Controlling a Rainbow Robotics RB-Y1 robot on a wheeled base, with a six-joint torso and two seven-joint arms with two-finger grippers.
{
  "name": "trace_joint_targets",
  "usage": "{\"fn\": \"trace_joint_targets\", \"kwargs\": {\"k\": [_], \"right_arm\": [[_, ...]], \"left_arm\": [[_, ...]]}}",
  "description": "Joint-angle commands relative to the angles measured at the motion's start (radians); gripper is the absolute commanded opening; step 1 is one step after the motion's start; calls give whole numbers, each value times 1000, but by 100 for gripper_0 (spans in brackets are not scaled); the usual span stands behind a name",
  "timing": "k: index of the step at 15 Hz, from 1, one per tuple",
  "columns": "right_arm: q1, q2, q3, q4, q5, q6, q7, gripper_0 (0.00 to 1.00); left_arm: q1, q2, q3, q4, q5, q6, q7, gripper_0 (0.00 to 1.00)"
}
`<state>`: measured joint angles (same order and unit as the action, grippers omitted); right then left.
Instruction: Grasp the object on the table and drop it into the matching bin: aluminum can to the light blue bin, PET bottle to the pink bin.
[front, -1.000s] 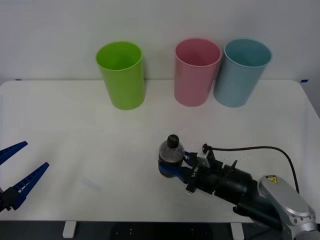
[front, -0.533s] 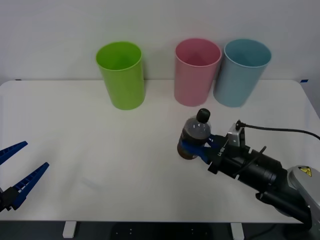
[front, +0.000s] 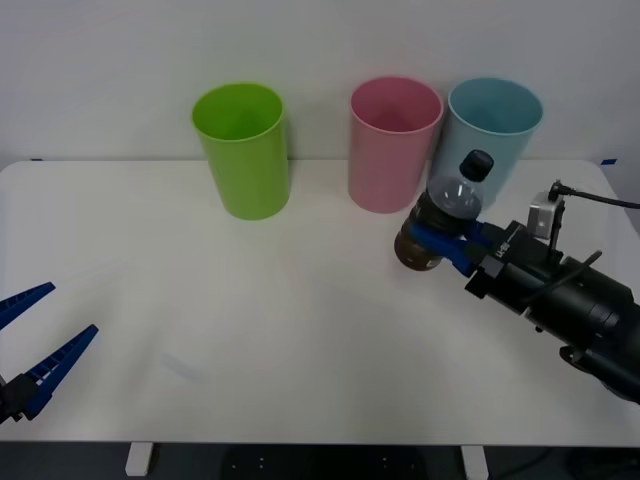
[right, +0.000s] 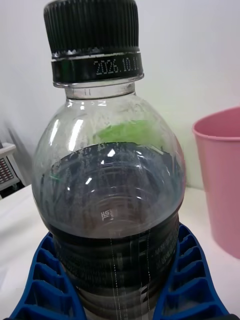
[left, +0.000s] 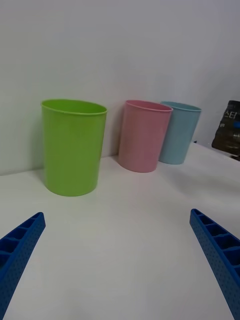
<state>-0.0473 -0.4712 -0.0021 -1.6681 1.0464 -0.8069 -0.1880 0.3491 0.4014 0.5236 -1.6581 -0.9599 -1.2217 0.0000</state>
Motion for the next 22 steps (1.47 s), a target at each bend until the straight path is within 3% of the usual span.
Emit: {"fn": "trace_joint_targets", "kwargs": {"k": [1, 4, 10, 13, 22], "right_arm": [[0, -21, -30, -35, -32, 2, -36, 0], [-3, -47, -44, -79, -71, 25, -59, 0], [-100, -101, -42, -108, -74, 91, -140, 0], [-178, -121, -42, -99, -8, 123, -231, 0], [-568, -129, 42, 304, 116, 127, -200, 0]], "left_arm": [[0, 0, 0, 0, 0, 0, 0, 100], [0, 0, 0, 0, 0, 0, 0, 100], [0, 0, 0, 0, 0, 0, 0, 100], [0, 0, 0, 0, 0, 0, 0, 100], [0, 0, 0, 0, 0, 0, 0, 100]]}}
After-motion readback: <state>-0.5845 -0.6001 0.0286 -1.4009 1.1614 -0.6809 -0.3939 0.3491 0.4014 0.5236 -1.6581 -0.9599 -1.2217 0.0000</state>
